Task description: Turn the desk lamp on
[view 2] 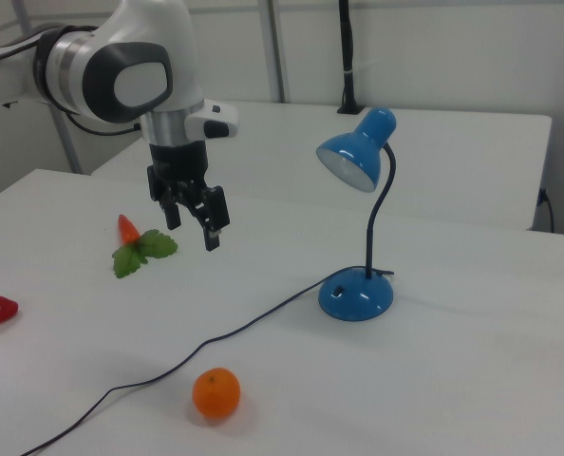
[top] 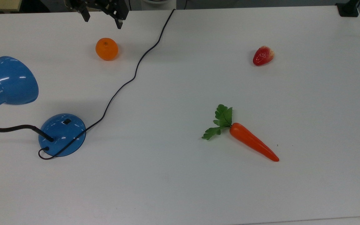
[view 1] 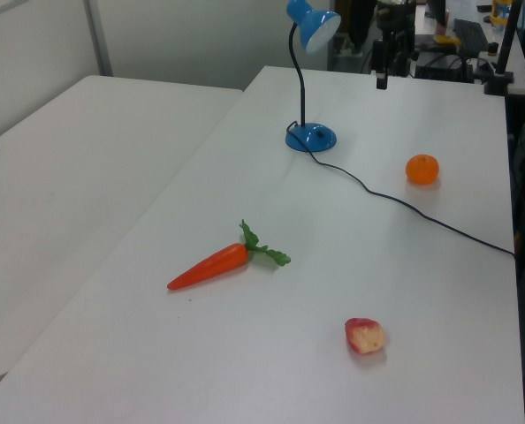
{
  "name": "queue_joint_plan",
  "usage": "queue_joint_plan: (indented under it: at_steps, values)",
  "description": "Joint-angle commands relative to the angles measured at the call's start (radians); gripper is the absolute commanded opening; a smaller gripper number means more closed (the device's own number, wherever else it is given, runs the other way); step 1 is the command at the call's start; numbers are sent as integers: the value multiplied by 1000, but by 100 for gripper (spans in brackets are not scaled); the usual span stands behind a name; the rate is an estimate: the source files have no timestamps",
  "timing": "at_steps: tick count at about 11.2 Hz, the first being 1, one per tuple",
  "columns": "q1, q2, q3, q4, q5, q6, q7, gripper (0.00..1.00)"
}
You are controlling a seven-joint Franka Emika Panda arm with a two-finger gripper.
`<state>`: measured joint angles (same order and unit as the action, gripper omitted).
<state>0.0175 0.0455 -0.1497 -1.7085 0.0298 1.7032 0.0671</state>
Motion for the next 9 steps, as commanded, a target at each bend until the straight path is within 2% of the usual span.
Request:
queue_joint_plan:
  at_steps: [1, 2, 3, 6, 7, 9]
  values:
    - [-7, -10, -5, 4, 6, -28, -9, 91]
    - [-11, -10, -8, 4, 6, -28, -10, 81]
    - [-22, -7, -11, 4, 6, -24, -12, 56]
    - [-56, -6, -16, 6, 38, -2, -12, 17]
    - [-62, -7, -14, 4, 47, 34, -9, 9]
    - [-74, -1, -14, 1, 58, 109, 7, 1]
